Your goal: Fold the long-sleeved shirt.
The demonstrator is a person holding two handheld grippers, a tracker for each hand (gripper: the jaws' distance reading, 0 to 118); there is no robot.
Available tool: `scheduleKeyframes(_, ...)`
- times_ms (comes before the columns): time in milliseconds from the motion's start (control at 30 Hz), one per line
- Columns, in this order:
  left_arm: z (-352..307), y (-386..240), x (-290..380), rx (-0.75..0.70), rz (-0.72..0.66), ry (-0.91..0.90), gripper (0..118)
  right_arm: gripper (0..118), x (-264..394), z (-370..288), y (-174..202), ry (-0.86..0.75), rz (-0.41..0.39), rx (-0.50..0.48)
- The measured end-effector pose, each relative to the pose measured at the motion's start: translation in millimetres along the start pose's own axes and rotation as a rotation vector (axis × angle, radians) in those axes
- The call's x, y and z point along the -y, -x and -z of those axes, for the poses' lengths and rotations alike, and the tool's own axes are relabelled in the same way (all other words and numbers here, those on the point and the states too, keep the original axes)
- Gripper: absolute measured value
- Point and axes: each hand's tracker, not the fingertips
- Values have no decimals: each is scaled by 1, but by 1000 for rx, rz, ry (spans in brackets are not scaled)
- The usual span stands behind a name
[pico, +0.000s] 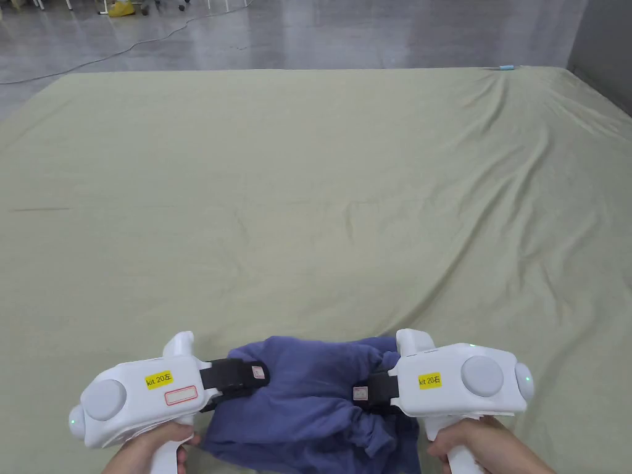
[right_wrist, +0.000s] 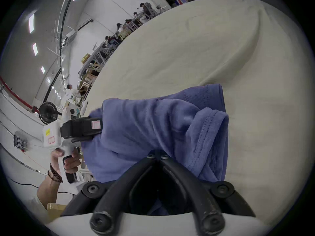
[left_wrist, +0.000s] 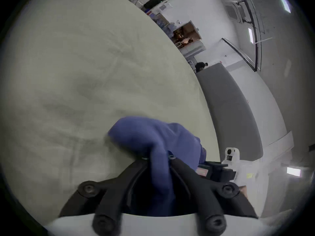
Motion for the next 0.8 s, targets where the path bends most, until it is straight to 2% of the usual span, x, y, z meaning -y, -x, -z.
scheduleKeyframes(67,-3,-11,5,-52,70,-25,2,0,0,0,0,-1,3,-3)
scheduleKeyframes(267,-28,-20,-13,-35,75,-50,1,0,-3,-7,10,-2,12,7)
scheduleKeyframes(333,-42,-22,-19,-32,116,-53,1,0,-4,-15,25,-69,-39,32)
scheduleKeyframes(433,-64,-28,-25,-50,153,-62,1,0,-8,-23,65,-164,-155,46)
scheduleKeyframes(567,-109,-5,-48,-111,168,-84,1,0,-20,-1,139,-275,-333,129)
scheduleKeyframes(700,-173,39,-79,-204,205,-116,1,0,-33,46,214,-290,-393,-7)
scheduleKeyframes(800,-225,84,-103,-277,185,-150,1,0,-37,94,267,-278,-487,-40)
